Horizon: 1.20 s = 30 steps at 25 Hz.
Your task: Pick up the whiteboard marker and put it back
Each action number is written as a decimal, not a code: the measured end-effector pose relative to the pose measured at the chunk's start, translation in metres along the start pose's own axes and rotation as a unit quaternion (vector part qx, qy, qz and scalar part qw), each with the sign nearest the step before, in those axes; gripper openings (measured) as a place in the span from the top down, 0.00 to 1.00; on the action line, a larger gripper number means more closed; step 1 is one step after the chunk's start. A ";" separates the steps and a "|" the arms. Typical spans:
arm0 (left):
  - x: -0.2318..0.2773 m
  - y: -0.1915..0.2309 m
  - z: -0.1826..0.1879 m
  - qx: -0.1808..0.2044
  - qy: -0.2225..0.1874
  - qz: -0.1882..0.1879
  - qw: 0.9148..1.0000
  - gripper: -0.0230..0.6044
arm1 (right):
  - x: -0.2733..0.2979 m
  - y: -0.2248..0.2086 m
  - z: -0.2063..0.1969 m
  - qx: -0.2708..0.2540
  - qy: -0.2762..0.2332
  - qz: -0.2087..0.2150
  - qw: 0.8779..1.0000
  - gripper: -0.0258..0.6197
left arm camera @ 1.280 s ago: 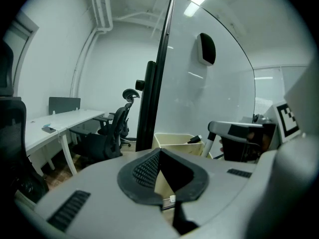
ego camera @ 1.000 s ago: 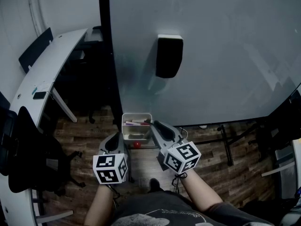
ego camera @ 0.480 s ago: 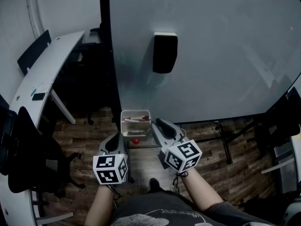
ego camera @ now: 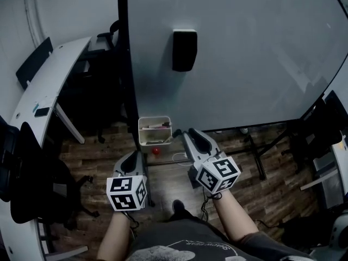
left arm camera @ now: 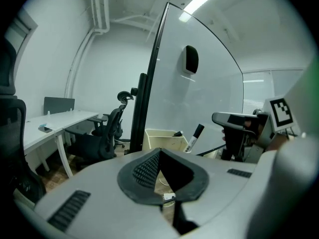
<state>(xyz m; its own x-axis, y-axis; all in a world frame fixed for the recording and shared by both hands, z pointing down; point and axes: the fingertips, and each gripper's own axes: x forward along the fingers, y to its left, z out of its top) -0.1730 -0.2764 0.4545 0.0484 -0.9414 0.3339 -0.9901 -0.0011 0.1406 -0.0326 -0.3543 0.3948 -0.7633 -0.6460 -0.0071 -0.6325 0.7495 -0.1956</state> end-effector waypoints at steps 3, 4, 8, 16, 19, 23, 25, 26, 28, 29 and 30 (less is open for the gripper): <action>-0.011 -0.006 -0.004 0.002 0.000 -0.011 1.000 0.94 | -0.017 0.004 -0.004 0.005 0.000 -0.014 1.000 0.83; -0.015 -0.008 -0.006 0.002 0.000 -0.014 1.000 0.94 | -0.023 0.007 -0.005 0.008 0.001 -0.016 1.000 0.83; -0.033 -0.012 -0.013 0.003 0.000 -0.028 1.000 0.94 | -0.042 0.024 -0.011 0.012 0.003 -0.024 1.000 0.84; -0.069 -0.016 -0.030 0.010 0.006 -0.056 0.998 0.94 | -0.075 0.062 -0.032 0.008 0.020 -0.039 0.999 0.86; -0.082 -0.017 -0.037 0.014 0.010 -0.068 0.998 0.94 | -0.087 0.075 -0.042 0.007 0.029 -0.050 0.998 0.89; -0.095 -0.020 -0.045 0.019 0.015 -0.082 0.996 0.94 | -0.103 0.088 -0.051 0.009 0.040 -0.060 0.997 0.91; -0.099 -0.022 -0.048 0.020 0.016 -0.089 0.996 0.94 | -0.111 0.094 -0.054 0.007 0.043 -0.064 0.997 0.91; -0.101 -0.024 -0.049 0.020 0.016 -0.092 0.995 0.94 | -0.115 0.097 -0.055 0.006 0.045 -0.066 0.997 0.92; -0.103 -0.029 -0.049 0.020 0.016 -0.099 0.995 0.94 | -0.123 0.099 -0.056 0.004 0.049 -0.071 0.996 0.92; -0.103 -0.032 -0.049 0.020 0.016 -0.103 0.994 0.94 | -0.126 0.098 -0.056 0.004 0.050 -0.073 0.996 0.92; -0.103 -0.036 -0.049 0.021 0.016 -0.106 0.994 0.94 | -0.130 0.097 -0.056 0.004 0.051 -0.076 0.996 0.92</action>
<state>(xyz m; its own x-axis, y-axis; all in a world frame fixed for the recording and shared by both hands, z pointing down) -0.1360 -0.1630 0.4605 0.2602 -0.9075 0.3297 -0.9617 -0.2129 0.1728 -0.0023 -0.1895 0.4315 -0.6686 -0.7335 0.1222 -0.7409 0.6431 -0.1937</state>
